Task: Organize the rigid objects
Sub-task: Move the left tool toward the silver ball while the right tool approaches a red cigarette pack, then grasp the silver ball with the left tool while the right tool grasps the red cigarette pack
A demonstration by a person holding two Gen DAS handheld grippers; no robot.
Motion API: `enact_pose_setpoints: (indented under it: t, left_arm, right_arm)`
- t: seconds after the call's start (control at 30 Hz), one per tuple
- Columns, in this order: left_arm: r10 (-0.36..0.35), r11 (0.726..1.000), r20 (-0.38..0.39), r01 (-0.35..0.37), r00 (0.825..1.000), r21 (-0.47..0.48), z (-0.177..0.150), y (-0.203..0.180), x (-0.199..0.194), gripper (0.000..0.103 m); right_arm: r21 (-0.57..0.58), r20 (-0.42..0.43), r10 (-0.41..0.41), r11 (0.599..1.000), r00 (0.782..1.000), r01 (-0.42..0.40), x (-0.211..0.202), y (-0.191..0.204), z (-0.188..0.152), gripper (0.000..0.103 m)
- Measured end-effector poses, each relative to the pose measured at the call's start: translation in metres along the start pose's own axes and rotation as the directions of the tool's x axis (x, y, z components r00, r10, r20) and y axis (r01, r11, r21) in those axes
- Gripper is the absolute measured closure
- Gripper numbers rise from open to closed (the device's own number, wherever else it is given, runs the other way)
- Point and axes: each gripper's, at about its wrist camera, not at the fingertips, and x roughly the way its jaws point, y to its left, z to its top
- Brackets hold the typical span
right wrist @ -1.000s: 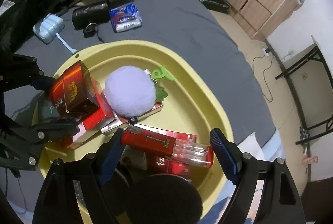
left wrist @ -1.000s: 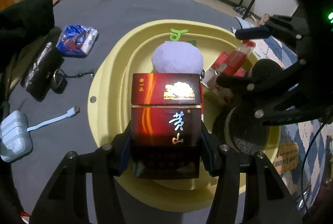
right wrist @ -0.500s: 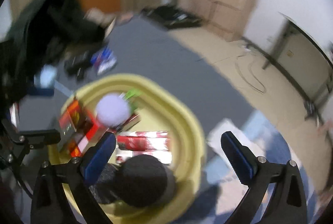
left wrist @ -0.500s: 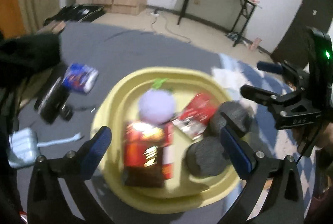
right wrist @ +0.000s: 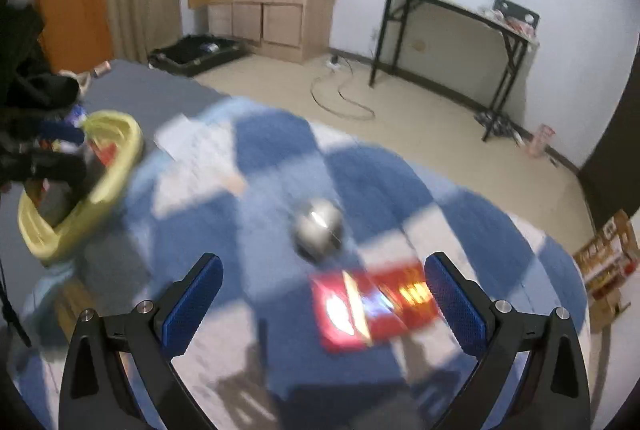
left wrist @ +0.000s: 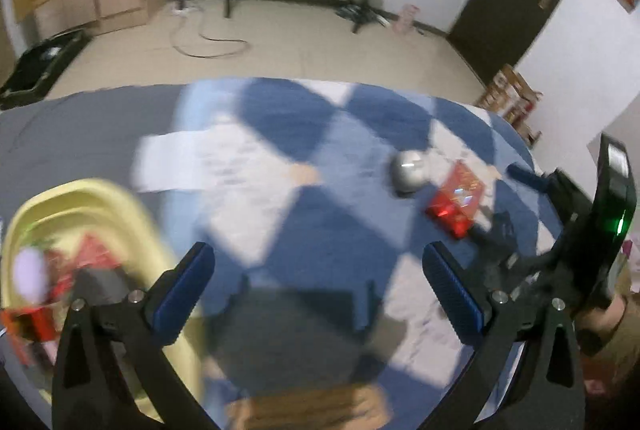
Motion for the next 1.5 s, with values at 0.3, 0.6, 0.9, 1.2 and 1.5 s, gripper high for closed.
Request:
enact_pose_setpoints:
  t: [0.3, 0.6, 0.9, 1.2, 1.5]
  left_arm:
    - [-0.009, 0.999, -0.061, 0.006, 0.998, -0.052, 0.026, -0.052, 0.086, 0.0]
    - [-0.067, 0.993, -0.025, 0.064, 0.997, -0.096, 0.036, -0.052, 0.111, 0.001]
    - [-0.047, 0.999, -0.046, 0.046, 0.998, -0.007, 0.044, -0.074, 0.132, 0.061]
    - [-0.06, 0.998, 0.012, 0.06, 0.998, 0.003, 0.032, -0.055, 0.088, 0.062]
    - [0.069, 0.997, 0.125, -0.064, 0.99, -0.051, -0.014, 0.062, -0.047, 0.062]
  right_arm:
    - [0.025, -0.022, 0.027, 0.999, 0.999, -0.027, 0.019, -0.039, -0.029, 0.0]
    - [0.056, -0.013, 0.173, 0.983, 0.985, -0.172, 0.052, -0.064, -0.025, 0.0]
    - [0.053, -0.031, 0.059, 0.997, 0.998, -0.057, 0.079, -0.061, -0.022, 0.003]
    - [0.031, 0.025, 0.02, 0.999, 0.999, -0.021, 0.07, -0.045, -0.016, 0.014]
    - [-0.068, 0.146, 0.188, 0.981, 0.971, -0.18, 0.032, 0.041, 0.031, 0.014]
